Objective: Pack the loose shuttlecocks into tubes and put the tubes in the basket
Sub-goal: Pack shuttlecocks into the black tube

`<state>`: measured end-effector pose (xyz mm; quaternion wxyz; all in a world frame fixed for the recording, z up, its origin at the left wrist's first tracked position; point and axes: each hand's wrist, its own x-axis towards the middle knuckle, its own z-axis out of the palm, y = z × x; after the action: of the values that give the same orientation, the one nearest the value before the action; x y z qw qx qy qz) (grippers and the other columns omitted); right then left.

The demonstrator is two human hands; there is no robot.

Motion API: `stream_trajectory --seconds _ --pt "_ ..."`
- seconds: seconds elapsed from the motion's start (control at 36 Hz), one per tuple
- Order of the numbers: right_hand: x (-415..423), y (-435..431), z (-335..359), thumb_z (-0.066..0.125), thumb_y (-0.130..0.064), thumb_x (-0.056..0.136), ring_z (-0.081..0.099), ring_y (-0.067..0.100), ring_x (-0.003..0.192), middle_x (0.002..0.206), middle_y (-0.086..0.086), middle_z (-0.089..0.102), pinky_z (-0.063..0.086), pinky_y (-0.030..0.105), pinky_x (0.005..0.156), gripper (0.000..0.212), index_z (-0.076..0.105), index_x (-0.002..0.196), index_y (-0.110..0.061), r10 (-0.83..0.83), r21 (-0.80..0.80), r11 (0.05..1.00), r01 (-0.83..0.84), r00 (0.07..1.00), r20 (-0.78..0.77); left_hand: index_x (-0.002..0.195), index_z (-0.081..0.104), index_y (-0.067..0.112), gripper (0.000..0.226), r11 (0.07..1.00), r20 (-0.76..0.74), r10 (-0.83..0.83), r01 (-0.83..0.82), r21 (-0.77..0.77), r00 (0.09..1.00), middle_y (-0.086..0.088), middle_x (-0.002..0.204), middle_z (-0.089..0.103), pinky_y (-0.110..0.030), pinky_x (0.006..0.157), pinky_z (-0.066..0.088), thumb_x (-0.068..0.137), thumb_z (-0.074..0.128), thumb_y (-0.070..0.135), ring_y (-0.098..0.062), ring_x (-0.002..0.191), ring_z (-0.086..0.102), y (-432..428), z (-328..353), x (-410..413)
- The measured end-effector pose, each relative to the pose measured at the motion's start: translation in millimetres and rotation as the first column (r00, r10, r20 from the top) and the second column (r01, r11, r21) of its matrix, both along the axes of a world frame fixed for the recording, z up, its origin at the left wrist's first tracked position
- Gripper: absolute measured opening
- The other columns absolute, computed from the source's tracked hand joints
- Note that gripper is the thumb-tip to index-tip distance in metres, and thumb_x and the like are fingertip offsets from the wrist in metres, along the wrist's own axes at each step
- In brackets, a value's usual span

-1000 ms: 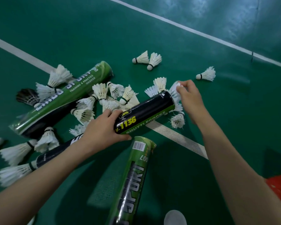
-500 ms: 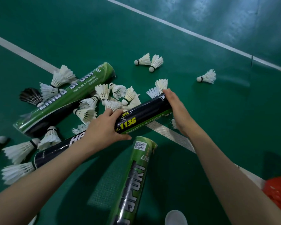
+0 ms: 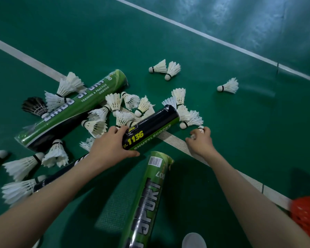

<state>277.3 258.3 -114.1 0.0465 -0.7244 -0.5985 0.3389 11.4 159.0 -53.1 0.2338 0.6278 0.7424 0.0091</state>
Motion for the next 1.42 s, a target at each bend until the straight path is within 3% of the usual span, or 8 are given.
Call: stream_trajectory --seconds 0.19,0.39,0.5,0.75,1.0,1.19,1.33,1.42 --pt "8.8 -1.7 3.8 0.059 -0.025 0.091 0.051 0.025 0.094 0.115 0.006 0.037 0.042 0.033 0.079 0.019 0.048 0.099 -0.012 -0.122 0.196 0.973 0.123 0.992 -0.02 0.145 0.025 0.027 0.099 1.0 0.003 -0.027 0.027 -0.015 1.0 0.0 0.129 0.043 -0.037 0.09 0.048 0.067 0.067 0.07 -0.022 0.114 0.052 -1.5 -1.3 4.8" --pt "10.7 12.6 37.7 0.063 -0.025 0.089 0.059 0.02 0.085 0.105 0.007 0.057 0.049 0.035 0.071 0.023 0.047 0.104 -0.018 -0.299 0.092 0.894 0.438 0.739 -0.604 0.146 0.024 0.028 0.099 1.0 0.007 -0.022 0.022 -0.008 1.0 0.001 0.126 0.044 -0.033 0.086 0.046 0.067 0.068 0.069 -0.02 0.111 0.052 -2.2 -1.2 0.9" --pt "6.8 16.8 53.1 0.058 -0.034 0.093 0.059 0.014 0.076 0.094 0.004 0.064 0.049 0.029 0.065 0.018 0.057 0.093 -0.015 -0.155 0.06 0.962 0.266 0.715 -0.682 0.145 0.025 0.031 0.098 0.998 0.013 -0.062 0.062 -0.005 0.998 0.002 0.126 0.044 -0.034 0.089 0.046 0.066 0.068 0.07 -0.019 0.112 0.051 -1.5 0.0 2.7" --pt "-13.2 12.6 64.6 0.028 -0.066 0.093 0.055 0.02 0.085 0.089 0.001 0.062 0.042 0.044 0.091 0.057 0.064 0.083 -0.023 -0.034 0.089 0.989 0.117 0.772 -0.635 0.145 0.029 0.032 0.099 0.99 0.119 -0.141 0.137 0.04 0.983 0.005 0.121 0.044 -0.035 0.089 0.046 0.063 0.073 0.067 -0.018 0.107 0.051 -1.6 9.0 6.1" --pt "-28.1 6.5 74.3 0.002 -0.06 0.095 0.04 0.01 0.133 0.132 -0.013 0.057 0.011 0.049 0.113 0.066 0.05 0.134 -0.037 0.105 0.087 0.994 -0.062 0.734 -0.671 0.143 0.031 0.031 0.097 0.983 0.092 -0.171 0.165 0.075 0.981 0.004 0.123 0.044 -0.036 0.09 0.045 0.063 0.074 0.065 -0.02 0.109 0.051 2.2 7.5 9.5" --pt "-30.2 13.9 53.5 0.016 -0.064 0.094 0.037 0.02 0.133 0.145 0.004 0.043 0.023 0.051 0.114 0.061 0.048 0.135 -0.032 -0.076 0.003 0.994 0.114 0.679 -0.73 0.143 0.031 0.031 0.097 0.99 -0.007 -0.127 0.127 0.064 0.992 0.001 0.121 0.045 -0.034 0.086 0.042 0.063 0.073 0.066 -0.021 0.11 0.051 7.7 -1.0 10.0" --pt "-22.3 24.6 45.6 0.039 -0.035 0.1 0.055 0.016 0.096 0.112 0.007 0.06 0.046 0.042 0.095 0.024 0.058 0.092 -0.023 -0.265 0.299 0.829 0.472 0.804 -0.533 0.144 0.03 0.03 0.098 0.999 -0.012 -0.047 0.047 0.01 0.999 -0.001 0.123 0.046 -0.038 0.089 0.047 0.064 0.072 0.067 -0.023 0.109 0.053 6.4 -7.9 0.1" --pt "-17.3 32.9 33.5 0.049 -0.018 0.095 0.05 0.022 0.115 0.127 0.01 0.052 0.04 0.039 0.104 0.024 0.054 0.119 -0.013 -0.19 0.374 0.869 0.324 0.917 -0.351 0.143 0.031 0.03 0.097 1.0 0.033 -0.014 0.014 -0.004 0.999 0.0 0.12 0.047 -0.038 0.088 0.049 0.063 0.074 0.066 -0.022 0.107 0.054 2.5 -10.9 -6.5"
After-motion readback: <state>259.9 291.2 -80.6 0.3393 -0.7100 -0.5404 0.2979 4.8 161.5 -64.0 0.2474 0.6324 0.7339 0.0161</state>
